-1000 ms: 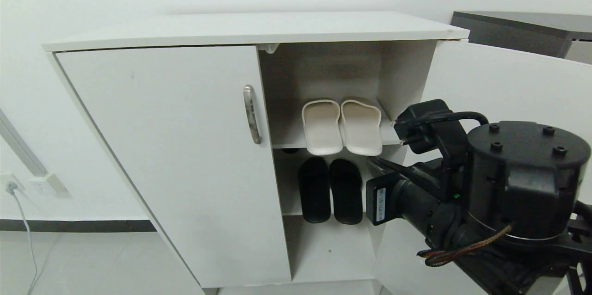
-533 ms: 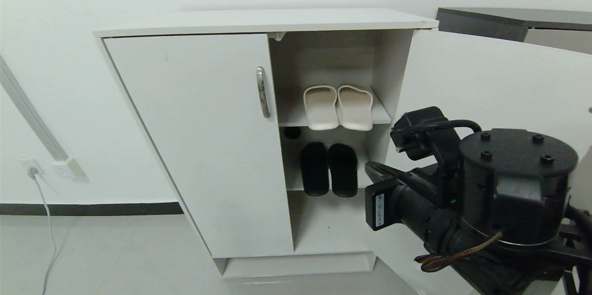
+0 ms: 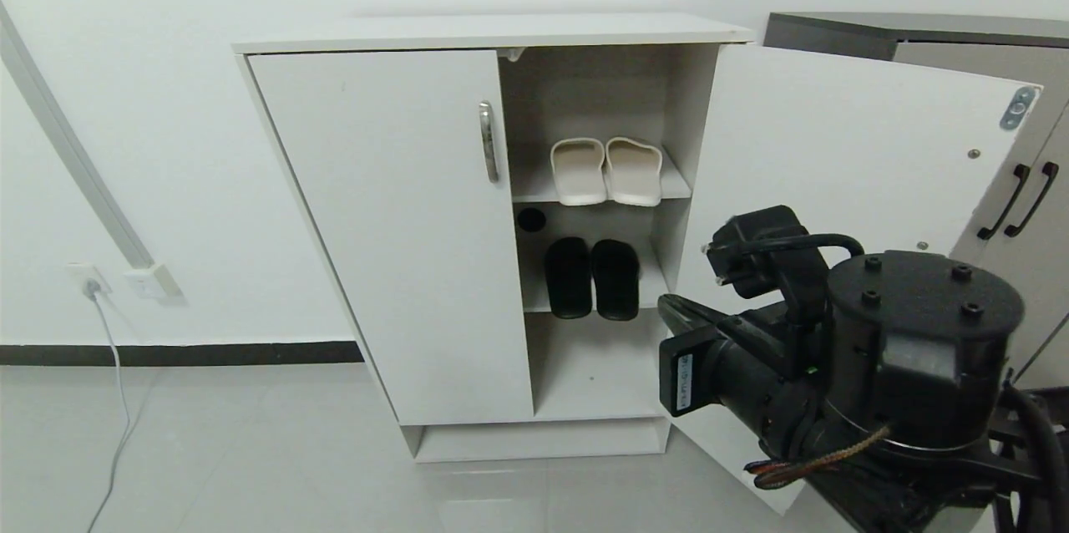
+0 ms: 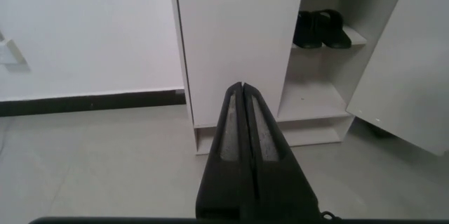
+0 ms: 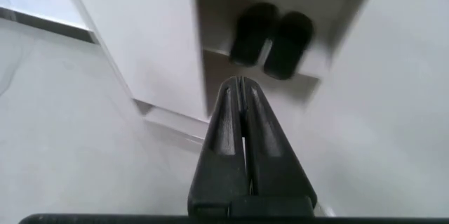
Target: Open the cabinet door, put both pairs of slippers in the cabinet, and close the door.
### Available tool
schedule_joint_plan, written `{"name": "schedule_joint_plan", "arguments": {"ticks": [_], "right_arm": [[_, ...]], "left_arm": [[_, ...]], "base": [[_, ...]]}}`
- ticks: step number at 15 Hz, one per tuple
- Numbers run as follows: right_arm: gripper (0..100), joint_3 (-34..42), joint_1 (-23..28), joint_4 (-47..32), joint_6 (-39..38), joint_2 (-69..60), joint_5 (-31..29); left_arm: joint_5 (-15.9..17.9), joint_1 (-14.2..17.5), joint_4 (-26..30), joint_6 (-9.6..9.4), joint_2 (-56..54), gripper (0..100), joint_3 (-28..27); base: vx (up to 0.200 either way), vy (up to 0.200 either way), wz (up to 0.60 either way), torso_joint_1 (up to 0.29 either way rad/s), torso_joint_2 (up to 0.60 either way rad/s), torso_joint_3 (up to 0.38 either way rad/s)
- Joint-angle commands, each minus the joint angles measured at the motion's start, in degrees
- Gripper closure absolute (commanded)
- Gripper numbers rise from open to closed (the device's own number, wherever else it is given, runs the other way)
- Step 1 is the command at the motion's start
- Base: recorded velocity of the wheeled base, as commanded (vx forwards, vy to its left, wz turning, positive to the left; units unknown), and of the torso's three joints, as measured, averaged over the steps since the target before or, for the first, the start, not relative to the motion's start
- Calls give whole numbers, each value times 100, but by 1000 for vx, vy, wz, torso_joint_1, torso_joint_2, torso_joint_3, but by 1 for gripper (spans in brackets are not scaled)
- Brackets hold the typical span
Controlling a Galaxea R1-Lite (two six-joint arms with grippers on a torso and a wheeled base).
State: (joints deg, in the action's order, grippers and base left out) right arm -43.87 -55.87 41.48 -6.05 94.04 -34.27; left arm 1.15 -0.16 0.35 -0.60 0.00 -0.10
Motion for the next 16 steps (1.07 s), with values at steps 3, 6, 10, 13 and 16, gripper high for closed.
{"name": "schedule_joint_plan", "arguments": {"ticks": [3, 6, 10, 13, 16], "right_arm": [[100, 46, 217, 35, 16, 326, 34], [100, 46, 217, 35, 16, 326, 34], [100, 54, 208, 35, 16, 326, 34], [100, 54, 208, 26, 16, 343, 25], [100, 54, 217, 35, -2, 449, -1]], "left_arm": [[0, -2, 0, -2, 0, 100, 1], [0, -2, 0, -2, 0, 100, 1], [0, -2, 0, 7, 0, 100, 1], [0, -2, 0, 7, 0, 100, 1], [0, -2, 0, 7, 0, 100, 1]], "base": [[0, 0, 0, 0, 0, 0], [0, 0, 0, 0, 0, 0], [0, 0, 0, 0, 0, 0], [0, 0, 0, 0, 0, 0], [0, 0, 0, 0, 0, 0]]}}
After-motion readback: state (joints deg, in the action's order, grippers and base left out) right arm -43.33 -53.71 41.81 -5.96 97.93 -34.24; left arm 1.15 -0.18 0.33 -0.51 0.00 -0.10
